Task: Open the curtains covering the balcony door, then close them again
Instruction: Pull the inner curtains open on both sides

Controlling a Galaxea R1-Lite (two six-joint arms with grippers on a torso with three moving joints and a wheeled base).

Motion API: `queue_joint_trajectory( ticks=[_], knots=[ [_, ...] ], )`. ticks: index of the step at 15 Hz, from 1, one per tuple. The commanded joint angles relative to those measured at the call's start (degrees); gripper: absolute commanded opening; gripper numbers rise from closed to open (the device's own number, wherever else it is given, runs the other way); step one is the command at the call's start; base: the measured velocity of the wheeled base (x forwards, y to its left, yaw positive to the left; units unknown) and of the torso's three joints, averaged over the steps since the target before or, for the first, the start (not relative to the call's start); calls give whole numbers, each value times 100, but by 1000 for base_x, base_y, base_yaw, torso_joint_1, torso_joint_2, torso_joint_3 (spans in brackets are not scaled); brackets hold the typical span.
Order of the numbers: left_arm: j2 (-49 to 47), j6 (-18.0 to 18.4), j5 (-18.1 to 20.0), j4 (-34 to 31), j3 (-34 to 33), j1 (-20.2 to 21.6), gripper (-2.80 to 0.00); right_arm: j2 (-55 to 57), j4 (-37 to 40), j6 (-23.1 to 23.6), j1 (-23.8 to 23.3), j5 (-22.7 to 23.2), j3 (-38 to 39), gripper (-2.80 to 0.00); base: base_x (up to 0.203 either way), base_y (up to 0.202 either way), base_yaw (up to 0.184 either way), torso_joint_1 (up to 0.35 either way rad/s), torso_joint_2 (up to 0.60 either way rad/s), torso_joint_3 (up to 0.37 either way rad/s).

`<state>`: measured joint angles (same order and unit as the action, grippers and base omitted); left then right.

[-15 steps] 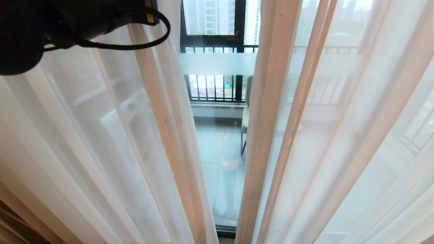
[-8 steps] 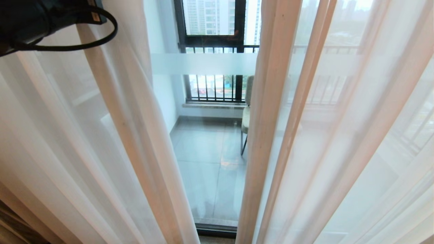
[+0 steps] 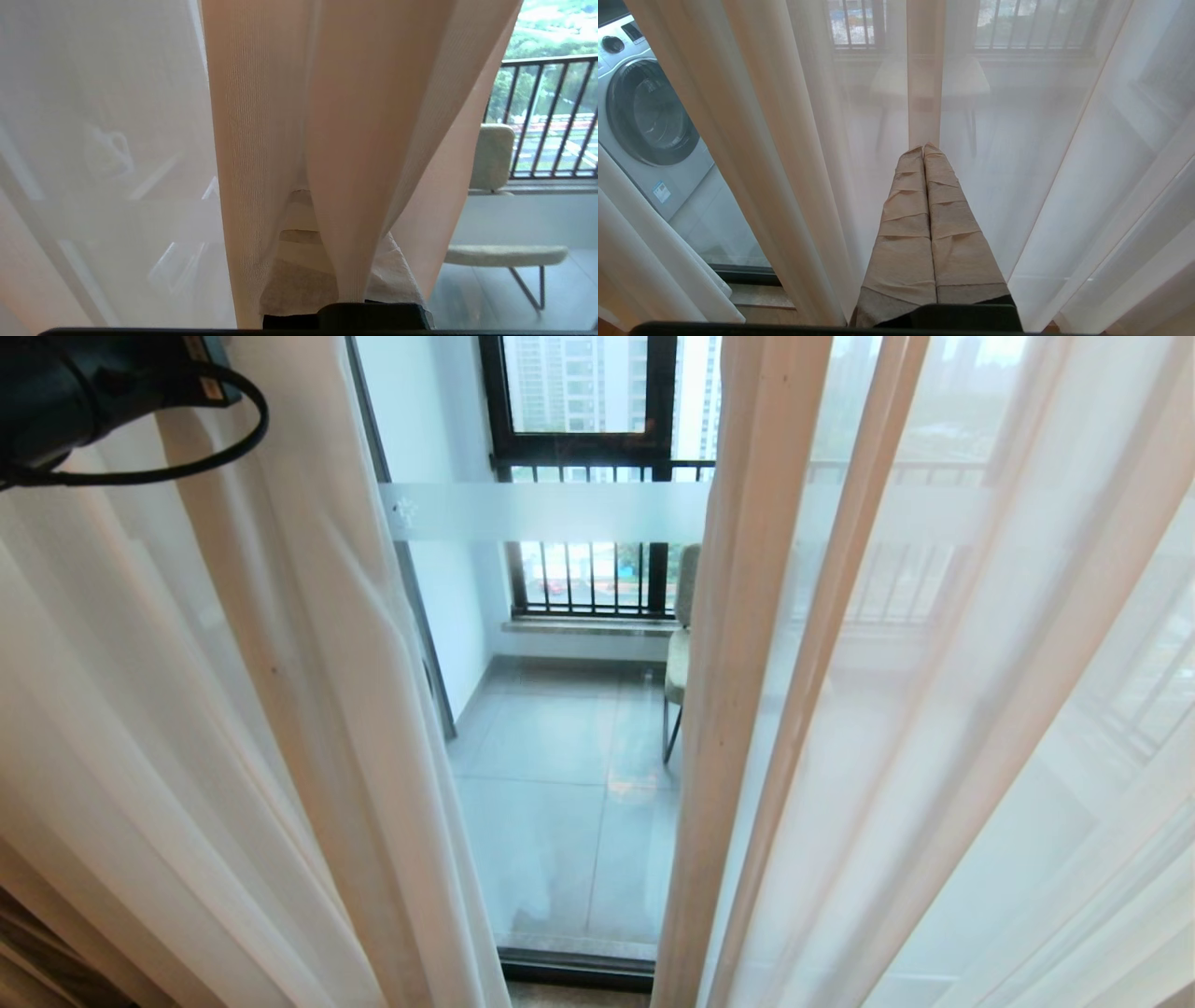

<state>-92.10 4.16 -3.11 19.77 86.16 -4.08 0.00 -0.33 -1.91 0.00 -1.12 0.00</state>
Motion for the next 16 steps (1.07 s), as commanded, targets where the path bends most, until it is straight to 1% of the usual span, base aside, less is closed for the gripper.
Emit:
queue_joint_trajectory(
  ticks=[1, 6, 10, 13, 16],
  knots=[
    [-250, -3, 3, 148, 21, 189, -280, 0, -10, -2, 0, -2, 0, -280, 0, 0, 0, 0, 0, 0],
    [-388, -38, 161, 159, 24, 531, -280, 0, -2, -2, 0, -2, 0, -280, 0, 0, 0, 0, 0, 0],
    [-423, -108, 169, 159, 15, 531, -280, 0, -9, -2, 0, -2, 0, -280, 0, 0, 0, 0, 0, 0],
    [-423, -126, 326, 159, -3, 531, -280, 0, -2, -2, 0, -2, 0, -280, 0, 0, 0, 0, 0, 0],
    [-423, -126, 328, 159, -11, 514, -280, 0, -2, -2, 0, -2, 0, -280, 0, 0, 0, 0, 0, 0]
  ],
)
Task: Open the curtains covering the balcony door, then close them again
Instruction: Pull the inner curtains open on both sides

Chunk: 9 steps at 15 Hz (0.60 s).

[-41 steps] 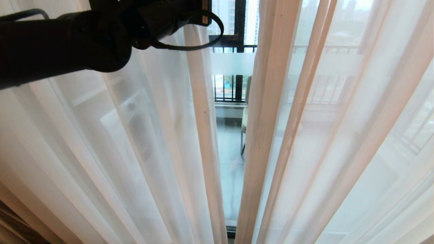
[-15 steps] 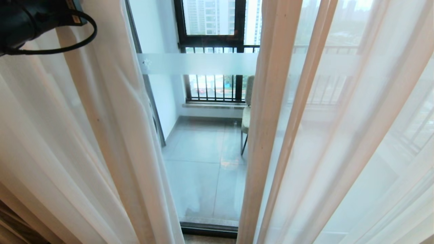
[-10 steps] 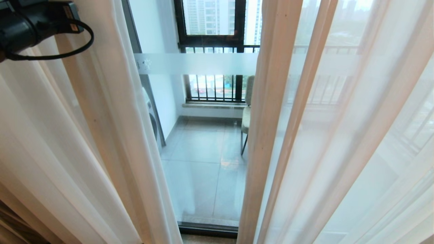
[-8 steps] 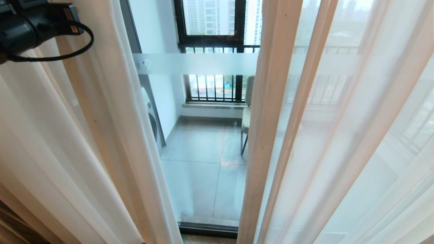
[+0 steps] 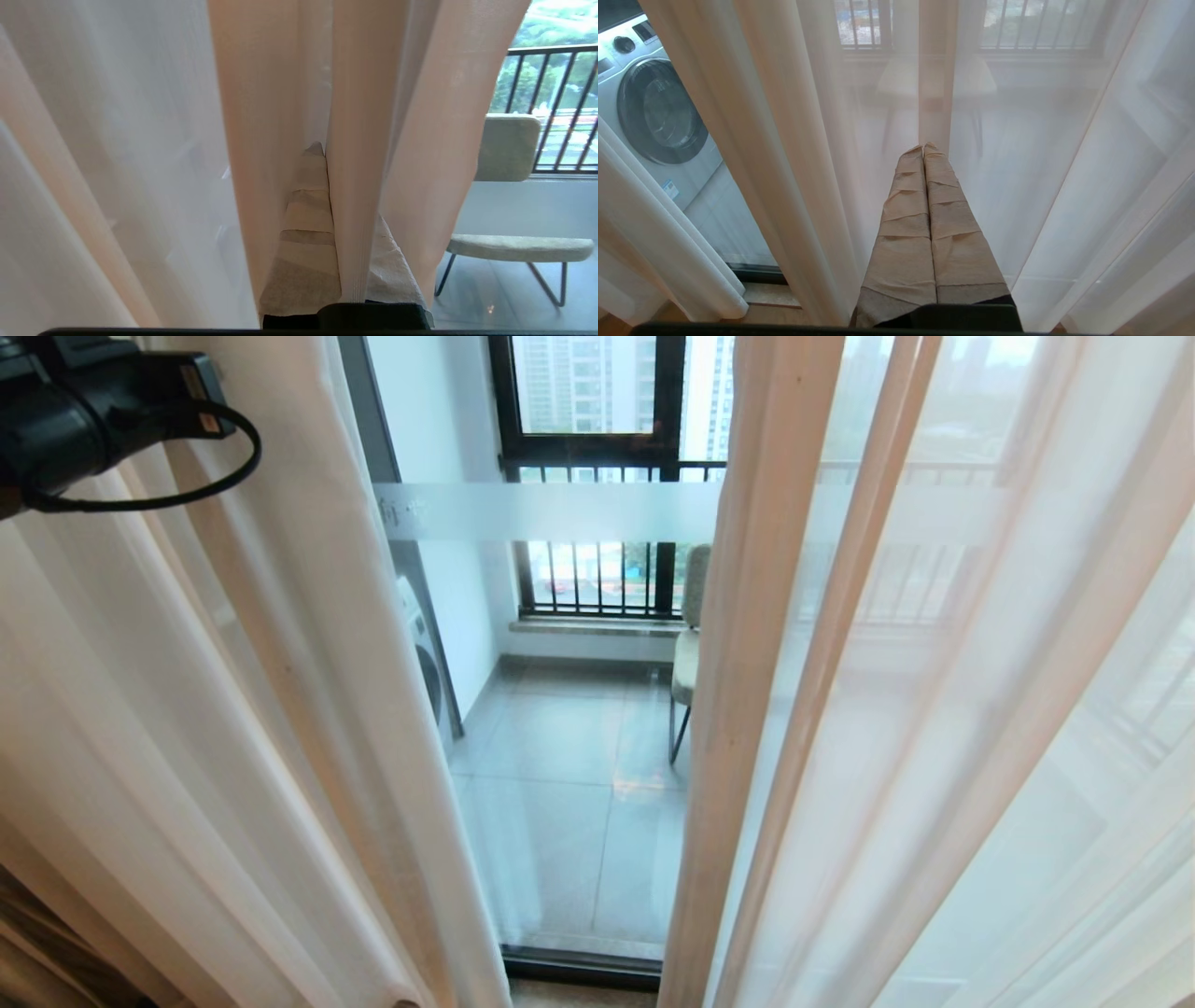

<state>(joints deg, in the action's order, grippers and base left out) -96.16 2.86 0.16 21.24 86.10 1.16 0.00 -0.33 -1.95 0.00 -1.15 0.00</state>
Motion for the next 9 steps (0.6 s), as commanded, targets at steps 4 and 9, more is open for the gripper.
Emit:
queue_joint_trajectory(
  ticks=[4, 9],
  knots=[
    [-17, -5, 46, 12, 3, -2, -280, 0, -11, 2, 0, 0, 0, -280, 0, 158, -4, 1, 3, 3],
    [-17, -67, 77, 12, -6, 0, -280, 0, -10, 2, 0, 0, 0, -280, 0, 189, 0, 4, 3, 3]
  ],
)
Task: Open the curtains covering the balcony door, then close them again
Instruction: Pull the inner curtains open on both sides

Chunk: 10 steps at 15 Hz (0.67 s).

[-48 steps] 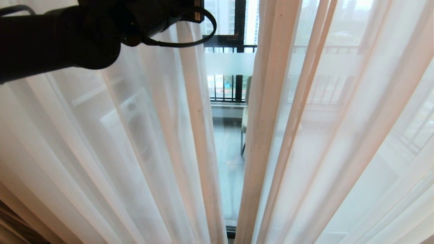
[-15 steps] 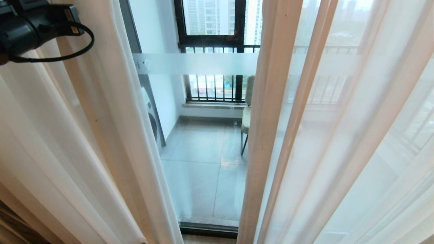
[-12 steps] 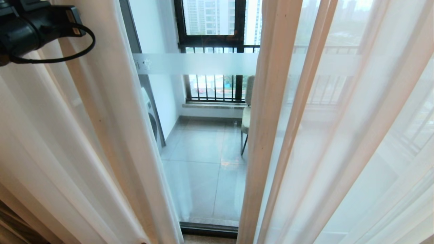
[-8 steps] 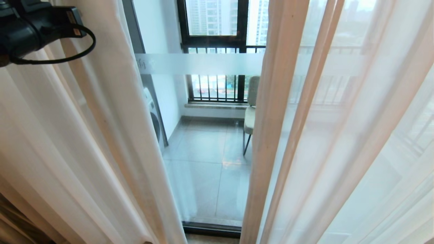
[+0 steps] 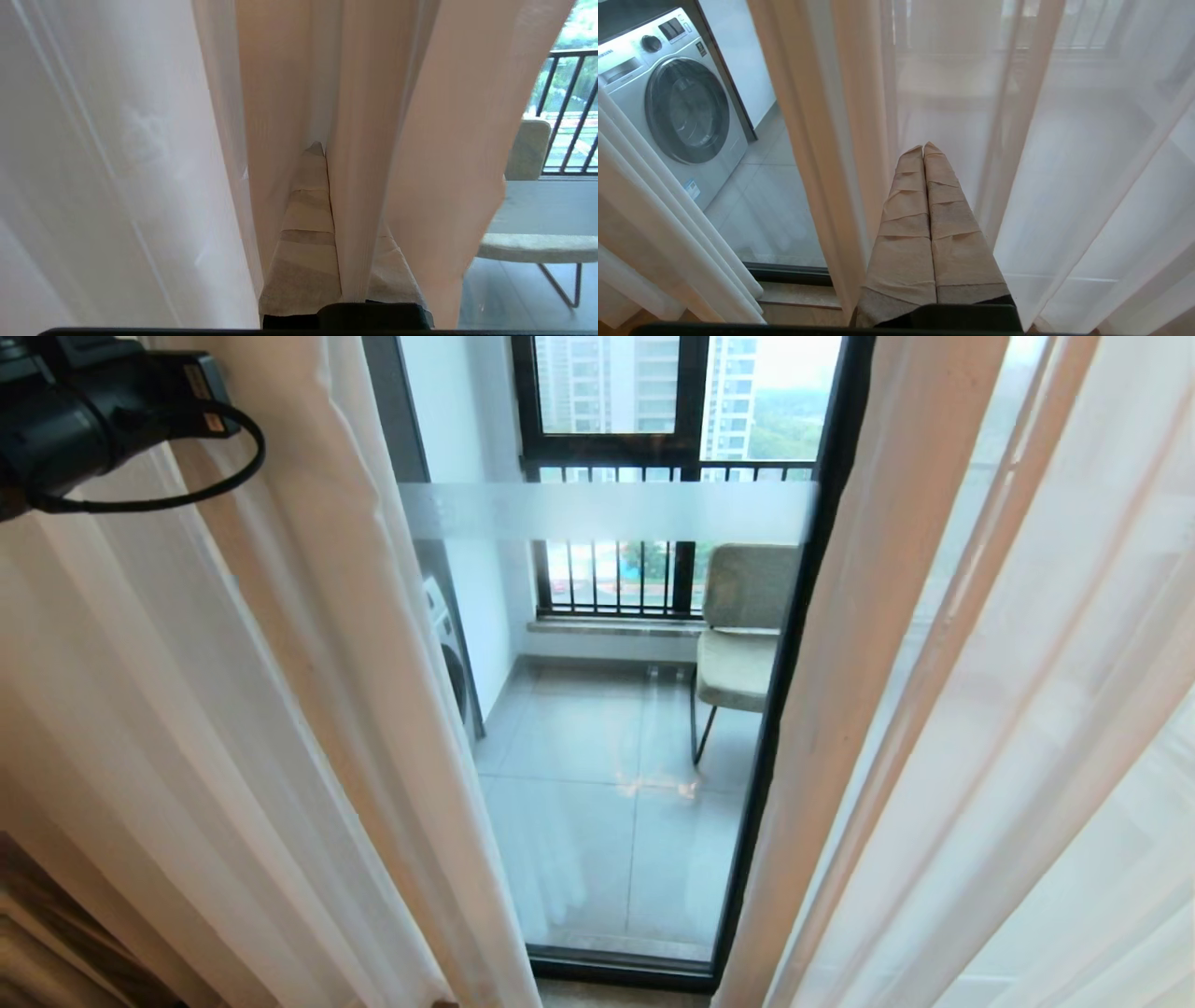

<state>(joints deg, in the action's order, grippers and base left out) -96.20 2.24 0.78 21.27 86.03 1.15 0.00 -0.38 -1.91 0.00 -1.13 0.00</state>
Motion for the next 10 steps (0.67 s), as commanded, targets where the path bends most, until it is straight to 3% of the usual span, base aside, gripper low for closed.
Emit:
queue_joint_trajectory(
  ticks=[1, 10],
  knots=[
    [-13, -17, 63, 8, 2, 8, -280, 0, 3, -2, 0, -1, 0, -280, 0, 191, 0, 4, 1, 0],
    [-40, -31, 124, 8, 2, 44, -280, 0, 3, -2, 0, -1, 0, -280, 0, 190, 0, 3, 3, 3]
  ],
)
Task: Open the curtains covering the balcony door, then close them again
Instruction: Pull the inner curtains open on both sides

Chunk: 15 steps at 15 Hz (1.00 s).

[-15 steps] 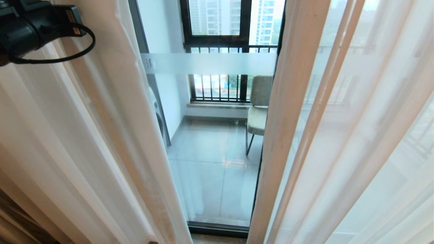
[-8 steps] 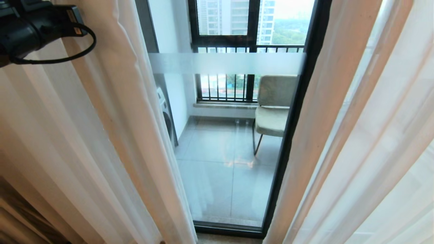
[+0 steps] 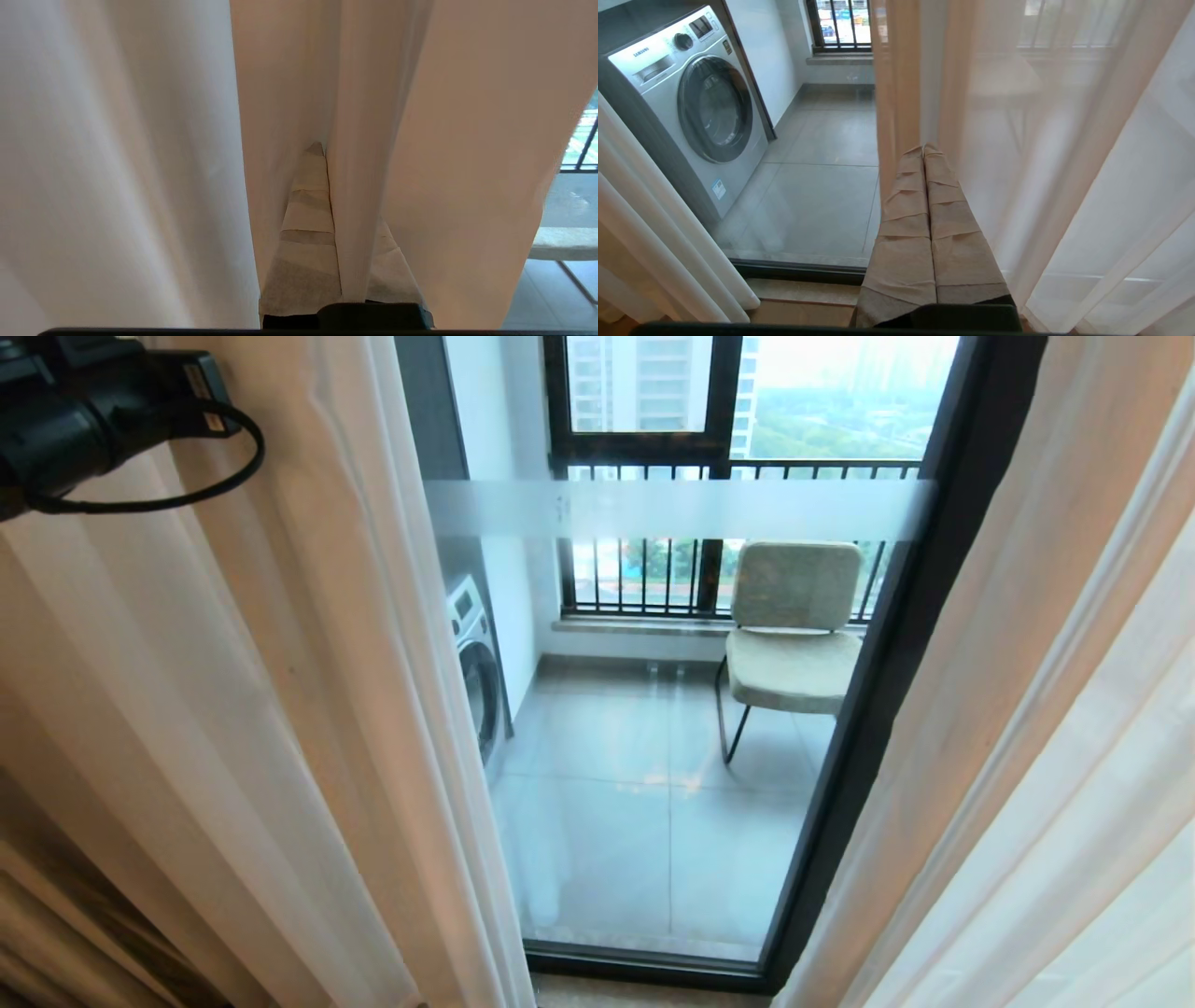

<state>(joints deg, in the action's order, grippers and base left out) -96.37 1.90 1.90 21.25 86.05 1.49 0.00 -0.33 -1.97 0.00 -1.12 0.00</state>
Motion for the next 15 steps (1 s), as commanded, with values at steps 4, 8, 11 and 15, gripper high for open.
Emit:
queue_joint_trajectory(
  ticks=[4, 8, 11, 15],
  knots=[
    [-23, 3, 8, 11, -1, 18, -280, 0, -2, 4, 0, -2, 0, -280, 0, 188, 2, 2, 2, 3],
    [-31, -3, 3, 11, -10, 18, -280, 0, -11, 4, 0, -2, 0, -280, 0, 187, 0, 2, 0, 3],
    [-23, 2, 3, 20, -53, 18, -280, 0, -11, 4, 0, -2, 0, -280, 0, 187, 0, 0, -1, 1],
    [4, -6, 12, 20, -115, 18, -280, 0, -2, 4, 0, -2, 0, -280, 0, 188, -1, 6, 4, 3]
  ],
)
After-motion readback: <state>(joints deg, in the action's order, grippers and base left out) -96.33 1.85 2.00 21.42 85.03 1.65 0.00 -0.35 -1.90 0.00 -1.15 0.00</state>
